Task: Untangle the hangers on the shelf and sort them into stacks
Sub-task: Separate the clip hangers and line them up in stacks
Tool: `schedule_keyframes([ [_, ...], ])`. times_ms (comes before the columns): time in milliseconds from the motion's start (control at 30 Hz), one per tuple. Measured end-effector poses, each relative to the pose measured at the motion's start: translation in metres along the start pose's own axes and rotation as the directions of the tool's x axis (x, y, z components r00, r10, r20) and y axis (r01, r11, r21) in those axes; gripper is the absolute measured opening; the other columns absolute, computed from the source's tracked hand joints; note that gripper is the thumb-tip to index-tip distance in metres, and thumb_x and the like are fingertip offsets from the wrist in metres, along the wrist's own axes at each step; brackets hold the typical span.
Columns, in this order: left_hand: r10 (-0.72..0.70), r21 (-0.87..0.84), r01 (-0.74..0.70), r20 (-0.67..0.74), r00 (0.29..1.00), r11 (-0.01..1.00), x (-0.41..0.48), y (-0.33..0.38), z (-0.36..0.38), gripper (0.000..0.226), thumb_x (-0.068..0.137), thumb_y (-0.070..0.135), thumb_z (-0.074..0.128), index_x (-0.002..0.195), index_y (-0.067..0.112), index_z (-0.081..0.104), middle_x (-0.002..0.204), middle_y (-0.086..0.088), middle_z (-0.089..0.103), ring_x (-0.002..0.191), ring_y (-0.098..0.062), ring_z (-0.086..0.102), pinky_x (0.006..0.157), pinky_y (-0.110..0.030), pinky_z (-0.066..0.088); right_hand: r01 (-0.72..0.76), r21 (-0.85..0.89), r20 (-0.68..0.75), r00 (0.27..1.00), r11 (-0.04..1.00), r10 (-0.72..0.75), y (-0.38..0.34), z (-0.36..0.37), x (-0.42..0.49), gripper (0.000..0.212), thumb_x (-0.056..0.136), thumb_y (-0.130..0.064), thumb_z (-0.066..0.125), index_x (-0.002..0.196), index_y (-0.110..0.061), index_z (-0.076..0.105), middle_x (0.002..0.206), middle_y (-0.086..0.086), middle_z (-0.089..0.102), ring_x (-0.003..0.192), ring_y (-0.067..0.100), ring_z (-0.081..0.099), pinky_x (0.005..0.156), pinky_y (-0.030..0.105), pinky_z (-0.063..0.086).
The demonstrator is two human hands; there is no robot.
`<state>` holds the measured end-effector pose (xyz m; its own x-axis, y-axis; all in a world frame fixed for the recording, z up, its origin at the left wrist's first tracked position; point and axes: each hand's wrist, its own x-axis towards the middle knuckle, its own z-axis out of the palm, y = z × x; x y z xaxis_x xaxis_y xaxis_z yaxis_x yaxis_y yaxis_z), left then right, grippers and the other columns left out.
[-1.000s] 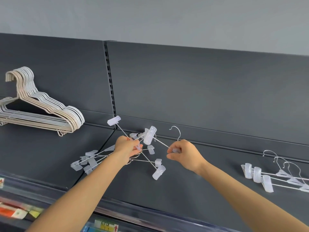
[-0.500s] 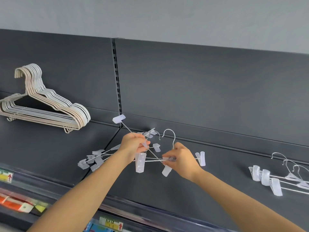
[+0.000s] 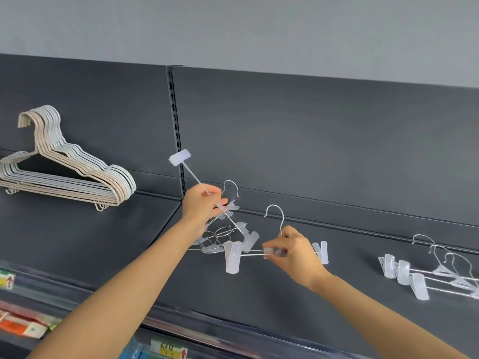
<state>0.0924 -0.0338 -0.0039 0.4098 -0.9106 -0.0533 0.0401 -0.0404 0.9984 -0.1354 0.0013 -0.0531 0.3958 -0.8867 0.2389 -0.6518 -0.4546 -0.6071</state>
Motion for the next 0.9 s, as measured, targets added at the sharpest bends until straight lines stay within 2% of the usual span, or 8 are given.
schedule_keyframes([
  [100, -0.011, -0.092, 0.004, -0.080, 0.997, 0.996, -0.003, -0.002, -0.001, 0.013, 0.087, -0.005, 0.055, 0.087, 0.005, 0.061, 0.091, -0.018, 0.063, 0.084, -0.021, 0.072, 0.071, -0.030, 0.059, -0.085, -0.013, 0.030, 0.996, 0.996, 0.085, 0.005, -0.002, -0.001, 0.008, 0.083, -0.017, 0.070, 0.088, -0.021, 0.074, 0.079, -0.009, 0.039, 0.063, 0.003, 0.049, 0.064, 0.007, 0.040],
  [200, 0.025, -0.099, -0.037, -0.117, 0.993, 0.994, -0.009, -0.003, 0.002, 0.014, 0.088, -0.003, 0.055, 0.081, 0.007, 0.061, 0.082, -0.017, 0.063, 0.086, -0.020, 0.072, 0.078, -0.033, 0.058, -0.123, -0.063, 0.083, 0.988, 0.990, 0.128, 0.008, -0.007, -0.002, 0.013, 0.083, -0.019, 0.070, 0.096, -0.021, 0.073, 0.082, -0.011, 0.041, 0.068, 0.000, 0.050, 0.062, 0.005, 0.038],
  [367, 0.089, -0.111, -0.097, -0.076, 0.993, 0.989, -0.016, 0.001, 0.009, 0.009, 0.085, -0.001, 0.056, 0.087, 0.003, 0.064, 0.075, -0.015, 0.064, 0.087, -0.019, 0.072, 0.081, -0.035, 0.058, -0.132, -0.124, 0.177, 0.972, 0.983, 0.153, 0.006, -0.035, -0.003, 0.025, 0.083, -0.014, 0.064, 0.105, -0.025, 0.065, 0.090, -0.012, 0.046, 0.082, 0.002, 0.051, 0.060, 0.004, 0.036],
  [500, 0.058, -0.201, -0.063, -0.029, 0.998, 0.978, -0.019, 0.005, 0.021, 0.007, 0.087, 0.004, 0.059, 0.089, 0.007, 0.065, 0.083, -0.011, 0.066, 0.090, -0.020, 0.072, 0.080, -0.032, 0.057, -0.125, -0.122, 0.205, 0.968, 0.985, 0.148, 0.011, -0.070, -0.008, 0.038, 0.081, -0.009, 0.062, 0.114, -0.021, 0.047, 0.079, -0.014, 0.054, 0.081, 0.007, 0.054, 0.064, 0.010, 0.040],
  [600, -0.008, -0.248, 0.014, 0.029, 1.000, 0.969, -0.020, 0.004, 0.039, 0.005, 0.089, 0.008, 0.061, 0.089, 0.009, 0.066, 0.085, -0.008, 0.066, 0.093, -0.021, 0.071, 0.085, -0.035, 0.055, -0.127, -0.154, 0.187, 0.970, 0.980, 0.155, 0.020, -0.093, -0.019, 0.046, 0.079, -0.009, 0.068, 0.115, -0.017, 0.040, 0.077, -0.006, 0.055, 0.072, -0.004, 0.056, 0.063, 0.014, 0.042],
  [667, -0.023, -0.290, 0.044, 0.076, 0.997, 0.956, -0.023, 0.005, 0.055, 0.008, 0.089, 0.008, 0.061, 0.095, 0.005, 0.066, 0.087, -0.012, 0.063, 0.092, -0.020, 0.070, 0.082, -0.030, 0.056, -0.152, -0.155, 0.144, 0.974, 0.976, 0.174, 0.029, -0.106, -0.028, 0.049, 0.078, -0.011, 0.072, 0.115, -0.017, 0.041, 0.076, -0.001, 0.056, 0.072, -0.009, 0.056, 0.063, 0.013, 0.042],
  [800, -0.001, -0.278, 0.043, 0.147, 0.989, 0.960, -0.034, 0.011, 0.090, 0.010, 0.089, 0.010, 0.063, 0.096, 0.005, 0.068, 0.080, -0.011, 0.060, 0.093, -0.019, 0.070, 0.083, -0.028, 0.056, -0.224, -0.166, 0.032, 0.972, 0.960, 0.232, 0.053, -0.132, -0.052, 0.051, 0.073, -0.021, 0.079, 0.109, -0.020, 0.043, 0.064, -0.005, 0.045, 0.061, 0.005, 0.047, 0.058, 0.018, 0.037],
  [900, 0.065, -0.200, -0.028, 0.182, 0.981, 0.979, -0.046, 0.015, 0.118, 0.012, 0.088, 0.007, 0.064, 0.099, 0.005, 0.069, 0.082, -0.006, 0.064, 0.087, -0.019, 0.069, 0.079, -0.026, 0.057, -0.289, -0.125, 0.020, 0.956, 0.949, 0.293, 0.076, -0.151, -0.077, 0.051, 0.073, -0.025, 0.078, 0.109, -0.022, 0.043, 0.076, -0.007, 0.060, 0.069, 0.010, 0.051, 0.056, 0.014, 0.039],
])
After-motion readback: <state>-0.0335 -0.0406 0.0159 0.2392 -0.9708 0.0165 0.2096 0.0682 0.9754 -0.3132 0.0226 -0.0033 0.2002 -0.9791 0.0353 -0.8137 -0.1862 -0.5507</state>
